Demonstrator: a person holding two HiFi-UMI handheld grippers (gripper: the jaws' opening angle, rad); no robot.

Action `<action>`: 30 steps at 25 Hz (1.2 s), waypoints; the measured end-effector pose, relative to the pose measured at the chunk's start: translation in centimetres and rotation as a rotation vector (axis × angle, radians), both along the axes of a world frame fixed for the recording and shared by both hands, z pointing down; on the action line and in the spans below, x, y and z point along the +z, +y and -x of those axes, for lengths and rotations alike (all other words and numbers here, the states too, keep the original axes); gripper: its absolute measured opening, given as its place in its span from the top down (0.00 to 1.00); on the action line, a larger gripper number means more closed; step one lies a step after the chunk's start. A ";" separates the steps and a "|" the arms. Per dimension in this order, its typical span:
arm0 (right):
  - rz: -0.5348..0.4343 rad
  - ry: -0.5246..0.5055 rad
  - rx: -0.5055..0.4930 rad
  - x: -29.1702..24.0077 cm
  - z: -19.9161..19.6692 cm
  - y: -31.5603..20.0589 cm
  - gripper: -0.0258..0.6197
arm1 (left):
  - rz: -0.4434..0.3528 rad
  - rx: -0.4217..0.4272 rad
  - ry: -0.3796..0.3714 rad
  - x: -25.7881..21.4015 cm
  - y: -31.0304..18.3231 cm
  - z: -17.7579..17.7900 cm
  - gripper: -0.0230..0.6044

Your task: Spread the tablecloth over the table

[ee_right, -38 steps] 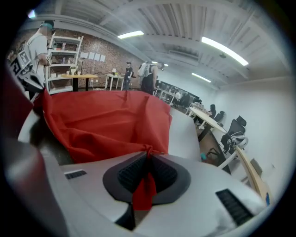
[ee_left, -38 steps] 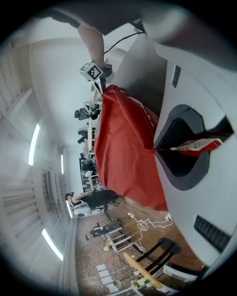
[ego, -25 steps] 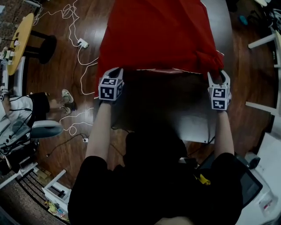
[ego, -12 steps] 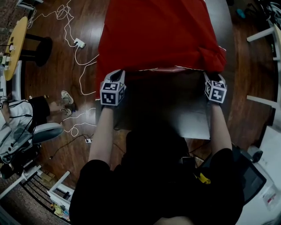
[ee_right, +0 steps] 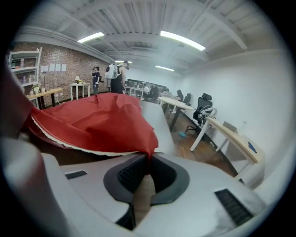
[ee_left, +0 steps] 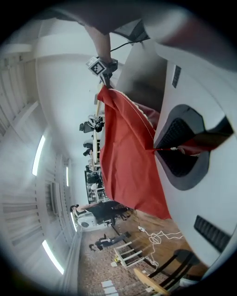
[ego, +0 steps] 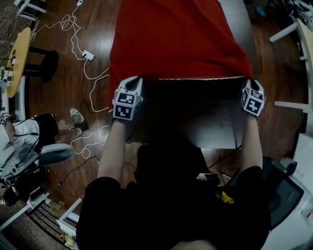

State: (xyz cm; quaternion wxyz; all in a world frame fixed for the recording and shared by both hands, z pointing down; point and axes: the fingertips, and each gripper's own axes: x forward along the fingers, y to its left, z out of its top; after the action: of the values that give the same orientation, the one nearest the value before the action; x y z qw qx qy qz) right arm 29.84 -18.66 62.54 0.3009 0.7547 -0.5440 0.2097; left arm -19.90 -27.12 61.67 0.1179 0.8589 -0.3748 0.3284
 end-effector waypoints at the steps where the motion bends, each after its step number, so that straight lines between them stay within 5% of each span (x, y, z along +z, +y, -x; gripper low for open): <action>1: -0.011 0.004 0.015 -0.7 -1.0 0.8 0.93 | -0.014 0.031 -0.004 -0.8 0.7 -0.6 0.96; 8: -0.010 -0.012 -0.010 -1.2 -3.3 8.3 0.93 | -0.009 0.150 -0.055 -1.8 11.2 -1.9 0.96; 13: -0.062 0.024 -0.116 -4.2 -3.6 11.5 0.93 | -0.100 0.077 -0.084 -3.1 15.3 -0.2 0.96; 18: -0.140 0.182 -0.244 -10.2 -3.1 11.2 0.93 | -0.187 -0.005 -0.071 -7.0 15.6 0.6 0.96; 23: -0.262 0.327 -0.263 -15.7 -2.7 8.2 0.93 | -0.224 -0.010 -0.079 -8.7 14.4 0.4 0.96; 26: -0.191 0.371 -0.280 -14.6 -1.9 7.3 0.93 | -0.201 -0.009 -0.094 -7.8 14.2 1.2 0.96; 30: 0.054 0.260 -0.286 -6.1 -2.2 7.8 0.92 | -0.137 0.028 -0.163 -4.9 14.3 1.5 0.96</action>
State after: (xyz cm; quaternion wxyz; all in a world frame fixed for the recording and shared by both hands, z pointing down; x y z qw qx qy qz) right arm 32.00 -10.84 56.43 0.4153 0.6823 -0.5963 0.0801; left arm -21.40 -12.80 56.75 0.0235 0.8407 -0.3924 0.3724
